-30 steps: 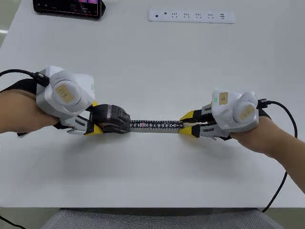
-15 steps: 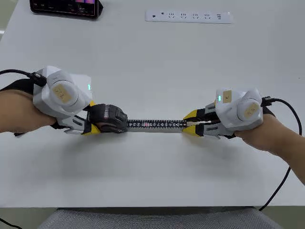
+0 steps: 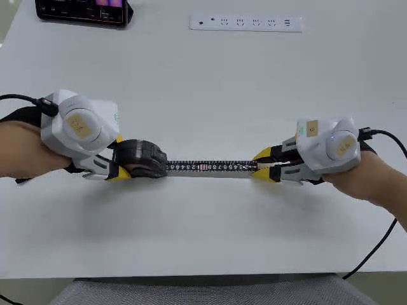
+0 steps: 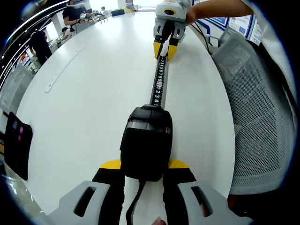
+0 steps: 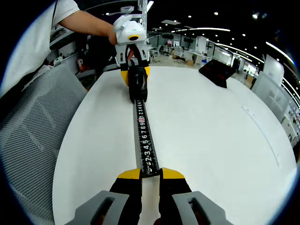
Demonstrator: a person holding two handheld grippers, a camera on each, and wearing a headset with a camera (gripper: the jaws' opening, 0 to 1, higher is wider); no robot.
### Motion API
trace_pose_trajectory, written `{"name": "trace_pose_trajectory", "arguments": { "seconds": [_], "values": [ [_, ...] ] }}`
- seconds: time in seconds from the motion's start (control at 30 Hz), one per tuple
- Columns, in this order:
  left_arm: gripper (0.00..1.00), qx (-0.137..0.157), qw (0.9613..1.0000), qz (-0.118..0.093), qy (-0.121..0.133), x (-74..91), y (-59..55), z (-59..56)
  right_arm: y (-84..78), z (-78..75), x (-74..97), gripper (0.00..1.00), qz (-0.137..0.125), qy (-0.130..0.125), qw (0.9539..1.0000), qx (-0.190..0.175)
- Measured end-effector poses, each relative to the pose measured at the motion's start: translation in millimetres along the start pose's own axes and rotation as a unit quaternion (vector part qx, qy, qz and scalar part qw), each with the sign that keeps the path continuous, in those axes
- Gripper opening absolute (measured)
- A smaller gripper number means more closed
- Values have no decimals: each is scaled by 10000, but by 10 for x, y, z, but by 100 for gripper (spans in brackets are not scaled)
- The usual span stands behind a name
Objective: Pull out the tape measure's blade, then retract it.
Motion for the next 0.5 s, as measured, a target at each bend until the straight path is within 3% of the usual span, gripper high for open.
{"name": "trace_pose_trajectory", "arguments": {
  "seconds": [0.5],
  "values": [
    [26, -8, 10000, 23, -5, 0, 6, 0, -144, -29, 112, 9, 128, -19, 9999, -17]
  ]
}}
Point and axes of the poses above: the centre of the closed fingertips' face, and the gripper's own axes: x roughly backward along the fingers, z roughly to its left, y roughly out of its top, the point moved 8 cm from there along x, roughly backward along the fingers, and after that the axes turned 10 degrees about z, right-handed, at the moved point
